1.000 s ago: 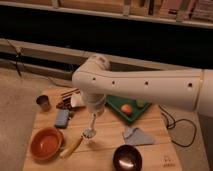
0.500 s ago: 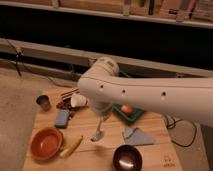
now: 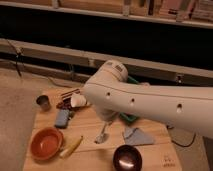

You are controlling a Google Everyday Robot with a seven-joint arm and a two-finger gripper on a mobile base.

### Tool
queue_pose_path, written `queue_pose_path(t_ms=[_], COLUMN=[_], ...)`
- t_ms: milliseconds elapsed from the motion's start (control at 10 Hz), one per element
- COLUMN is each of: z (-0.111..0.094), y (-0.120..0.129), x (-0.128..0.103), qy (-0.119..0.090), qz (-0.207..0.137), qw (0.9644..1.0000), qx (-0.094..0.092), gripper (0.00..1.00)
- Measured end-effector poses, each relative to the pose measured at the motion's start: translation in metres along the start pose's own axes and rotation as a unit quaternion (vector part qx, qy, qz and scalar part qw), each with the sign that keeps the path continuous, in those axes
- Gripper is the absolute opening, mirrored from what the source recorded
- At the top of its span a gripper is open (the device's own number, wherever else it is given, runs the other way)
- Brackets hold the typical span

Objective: Wipe purple bowl with brush

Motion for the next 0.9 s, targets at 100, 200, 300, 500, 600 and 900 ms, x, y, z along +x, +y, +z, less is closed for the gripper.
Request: queue_pose_path(t_ms=[100,200,300,500,600,900], z=[-0.002,-0.004,-0.007,-0.011,-0.014,-0.020], y=[0.002,0.006,0.010,0.018,0.026,0.048], x=[-0.005,-0.009,-0.014,-0.019,-0.021,-0.017], qy=[0.001,0.003,0.003,0.004,0.004,0.007], qz=[-0.001,-0.001,0.000,0.005,0.013,0.037], qw=[1.0000,1.0000,1.0000,1.0000,0.9999,0.9992], qx=[0.001,0.002,0.004,0.005,0.006,0.012], gripper=[0.00,0.00,0.00,0.00,0.00,0.00])
